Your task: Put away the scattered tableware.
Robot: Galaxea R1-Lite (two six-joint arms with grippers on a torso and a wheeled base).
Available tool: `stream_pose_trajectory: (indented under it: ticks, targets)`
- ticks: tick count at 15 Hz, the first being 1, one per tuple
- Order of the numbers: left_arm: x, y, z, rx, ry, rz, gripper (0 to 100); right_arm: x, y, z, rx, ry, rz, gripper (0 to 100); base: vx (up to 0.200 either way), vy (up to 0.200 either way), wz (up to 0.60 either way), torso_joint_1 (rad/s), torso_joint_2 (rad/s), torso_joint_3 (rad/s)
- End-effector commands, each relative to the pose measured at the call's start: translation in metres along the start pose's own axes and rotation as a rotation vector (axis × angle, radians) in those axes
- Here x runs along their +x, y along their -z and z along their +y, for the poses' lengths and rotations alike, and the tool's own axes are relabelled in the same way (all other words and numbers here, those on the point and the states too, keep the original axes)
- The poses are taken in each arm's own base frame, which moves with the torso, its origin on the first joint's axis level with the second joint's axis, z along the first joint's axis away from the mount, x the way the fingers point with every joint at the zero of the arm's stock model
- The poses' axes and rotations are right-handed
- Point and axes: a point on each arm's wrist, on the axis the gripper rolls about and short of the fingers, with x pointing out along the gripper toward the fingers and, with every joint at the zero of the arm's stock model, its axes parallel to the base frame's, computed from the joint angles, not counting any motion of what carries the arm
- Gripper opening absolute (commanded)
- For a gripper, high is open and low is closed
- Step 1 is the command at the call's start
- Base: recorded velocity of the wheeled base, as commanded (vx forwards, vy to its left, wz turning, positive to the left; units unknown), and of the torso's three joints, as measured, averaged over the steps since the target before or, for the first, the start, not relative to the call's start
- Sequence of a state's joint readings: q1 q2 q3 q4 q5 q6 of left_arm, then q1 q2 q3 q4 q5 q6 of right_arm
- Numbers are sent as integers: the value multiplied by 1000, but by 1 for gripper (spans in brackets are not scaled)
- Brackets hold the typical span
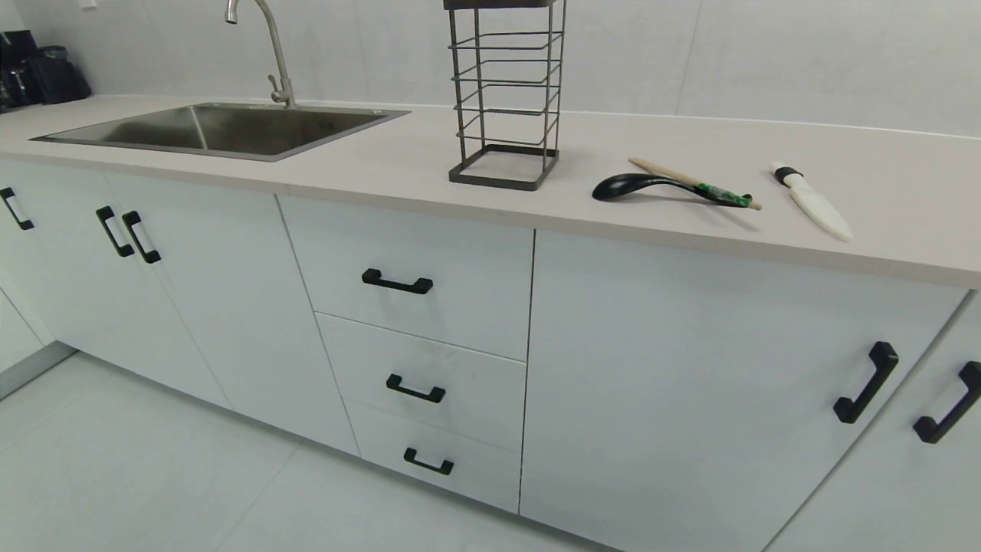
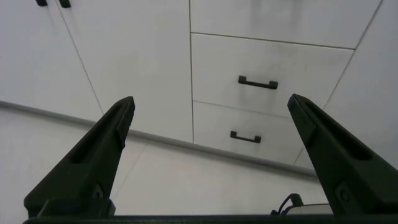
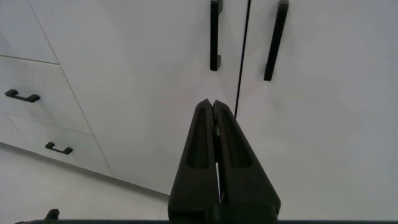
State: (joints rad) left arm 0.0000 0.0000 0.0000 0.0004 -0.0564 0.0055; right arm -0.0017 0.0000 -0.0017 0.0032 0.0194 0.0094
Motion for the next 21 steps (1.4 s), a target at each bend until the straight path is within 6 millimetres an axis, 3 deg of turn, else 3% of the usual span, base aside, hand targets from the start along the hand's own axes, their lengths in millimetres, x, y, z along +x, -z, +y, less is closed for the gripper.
stream_pose_trajectory:
  ticks: [1,4,8,11,21]
  targets:
    - [0,0,0,1,0,1,100,0,0,0,0,-1,2,0,0,200,0,2,2,2]
    - [0,0,0,-3,0,1,100,0,0,0,0,-1,2,0,0,200,0,2,4,2]
    - [0,0,0,-3,2,1,100,0,0,0,0,-1,2,0,0,0,0,0,0,0]
    - [0,0,0,-3,2,3,100,0,0,0,0,-1,2,0,200,0,0,2,2,2]
    - [0,0,0,2,-1,3,100,0,0,0,0,-1,2,0,0,0,0,0,0,0]
